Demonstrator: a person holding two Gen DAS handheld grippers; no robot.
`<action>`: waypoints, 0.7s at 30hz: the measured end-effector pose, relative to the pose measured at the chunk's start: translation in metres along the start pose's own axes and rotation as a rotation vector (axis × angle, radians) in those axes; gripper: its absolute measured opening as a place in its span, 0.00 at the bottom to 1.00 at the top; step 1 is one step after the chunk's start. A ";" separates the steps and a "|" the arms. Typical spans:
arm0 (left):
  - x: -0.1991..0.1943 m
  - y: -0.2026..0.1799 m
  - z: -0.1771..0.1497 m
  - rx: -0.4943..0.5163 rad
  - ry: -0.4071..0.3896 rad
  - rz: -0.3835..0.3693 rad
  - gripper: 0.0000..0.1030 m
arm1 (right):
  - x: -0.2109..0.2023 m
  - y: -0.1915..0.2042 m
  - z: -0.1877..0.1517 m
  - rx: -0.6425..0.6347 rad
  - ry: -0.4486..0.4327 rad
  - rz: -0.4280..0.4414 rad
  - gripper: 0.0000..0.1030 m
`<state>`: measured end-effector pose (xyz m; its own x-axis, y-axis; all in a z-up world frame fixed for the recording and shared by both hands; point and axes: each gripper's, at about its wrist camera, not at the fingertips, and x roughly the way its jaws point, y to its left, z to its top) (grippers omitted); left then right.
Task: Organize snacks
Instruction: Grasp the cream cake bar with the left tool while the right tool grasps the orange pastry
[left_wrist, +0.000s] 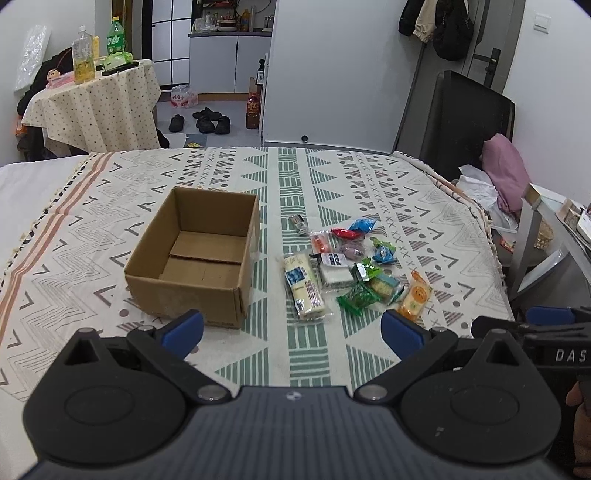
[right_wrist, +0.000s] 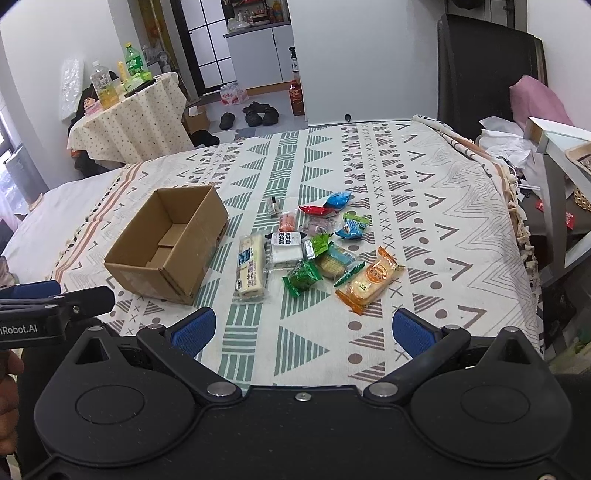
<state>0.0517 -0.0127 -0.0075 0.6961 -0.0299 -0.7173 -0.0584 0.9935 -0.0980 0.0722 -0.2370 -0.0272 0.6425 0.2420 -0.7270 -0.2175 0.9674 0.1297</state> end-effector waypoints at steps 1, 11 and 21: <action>0.003 -0.001 0.002 0.001 -0.002 0.000 0.99 | 0.002 0.000 0.001 -0.003 -0.002 0.006 1.00; 0.044 -0.012 0.018 -0.012 0.030 0.010 0.98 | 0.037 -0.023 0.015 0.034 0.027 0.016 1.00; 0.093 -0.025 0.029 -0.023 0.077 0.019 0.90 | 0.075 -0.050 0.022 0.128 0.059 0.051 0.99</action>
<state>0.1386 -0.0368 -0.0524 0.6376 -0.0201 -0.7701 -0.0882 0.9912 -0.0988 0.1476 -0.2659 -0.0735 0.5877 0.2894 -0.7556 -0.1508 0.9567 0.2491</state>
